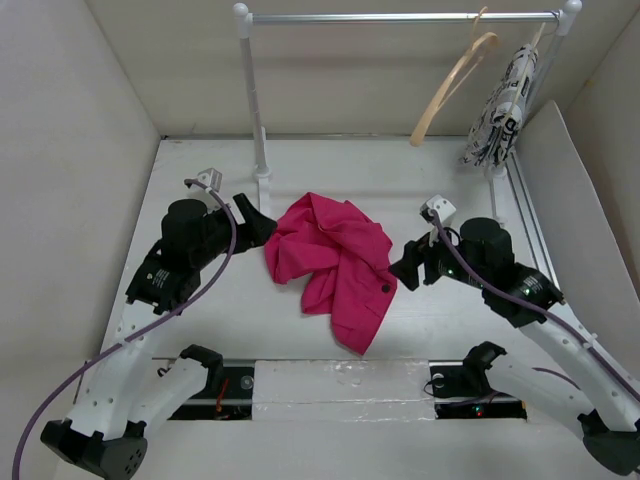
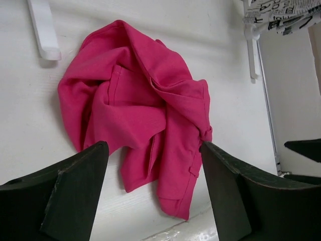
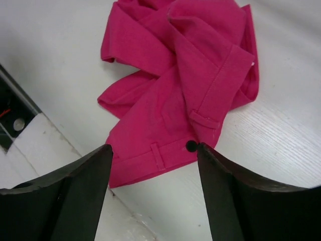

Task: Place the trousers on the hanger
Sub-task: Flatten out the trousers at the center of the board.

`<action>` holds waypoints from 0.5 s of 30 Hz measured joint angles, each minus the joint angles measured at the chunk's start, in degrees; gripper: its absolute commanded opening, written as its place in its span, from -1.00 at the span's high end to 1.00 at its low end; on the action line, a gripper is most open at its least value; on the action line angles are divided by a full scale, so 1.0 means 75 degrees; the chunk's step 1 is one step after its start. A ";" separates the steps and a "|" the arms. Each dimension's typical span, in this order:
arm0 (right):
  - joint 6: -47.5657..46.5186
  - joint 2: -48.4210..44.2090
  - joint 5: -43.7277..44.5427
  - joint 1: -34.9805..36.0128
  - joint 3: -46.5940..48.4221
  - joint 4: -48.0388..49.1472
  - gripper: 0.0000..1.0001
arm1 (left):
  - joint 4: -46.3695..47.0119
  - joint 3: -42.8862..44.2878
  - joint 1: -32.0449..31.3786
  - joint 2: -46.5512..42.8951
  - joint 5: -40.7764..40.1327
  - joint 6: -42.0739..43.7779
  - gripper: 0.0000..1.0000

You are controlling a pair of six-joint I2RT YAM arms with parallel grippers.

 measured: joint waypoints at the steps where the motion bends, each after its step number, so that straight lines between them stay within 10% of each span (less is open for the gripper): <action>1: 0.0000 -0.0015 -0.0143 -0.0003 -0.0105 0.0096 -0.42 | -0.0006 0.0000 0.0000 0.0000 -0.0076 -0.0070 -0.42; 2: -0.0017 -0.0015 -0.0262 -0.0003 -0.0181 0.0160 -0.29 | -0.0009 0.0000 0.0000 0.0000 -0.0169 -0.0134 -0.41; 5: -0.0122 0.0090 -0.0507 -0.0003 -0.0274 0.0233 1.00 | -0.0006 -0.0009 0.0000 0.0012 -0.0478 -0.0321 -0.20; 7: -0.0122 0.0201 -0.0527 -0.0003 -0.0274 0.0254 1.00 | 0.0035 -0.0052 0.0000 0.0064 -0.0618 -0.0356 0.09; 8: -0.0134 0.0254 -0.0495 -0.0003 -0.0274 0.0245 1.00 | 0.0093 -0.0117 0.0000 0.0157 -0.0711 -0.0364 0.75; 9: -0.0140 0.0315 -0.0425 -0.0020 -0.0274 0.0242 1.00 | 0.0096 -0.0169 0.0000 0.0280 -0.0787 -0.0405 1.00; 11: -0.0143 0.0449 -0.0213 -0.0050 -0.0271 0.0242 1.00 | 0.0114 -0.0286 0.0000 0.0557 -0.0918 -0.0335 1.00; 13: -0.0172 0.0600 0.0006 -0.0163 -0.0271 0.0245 0.36 | 0.0230 -0.0484 0.0000 0.0886 -0.0965 -0.0321 1.00; 15: -0.0213 0.0810 0.0076 -0.0402 -0.0268 0.0274 -0.48 | 0.0417 -0.0871 0.0000 0.1172 -0.0950 -0.0303 0.32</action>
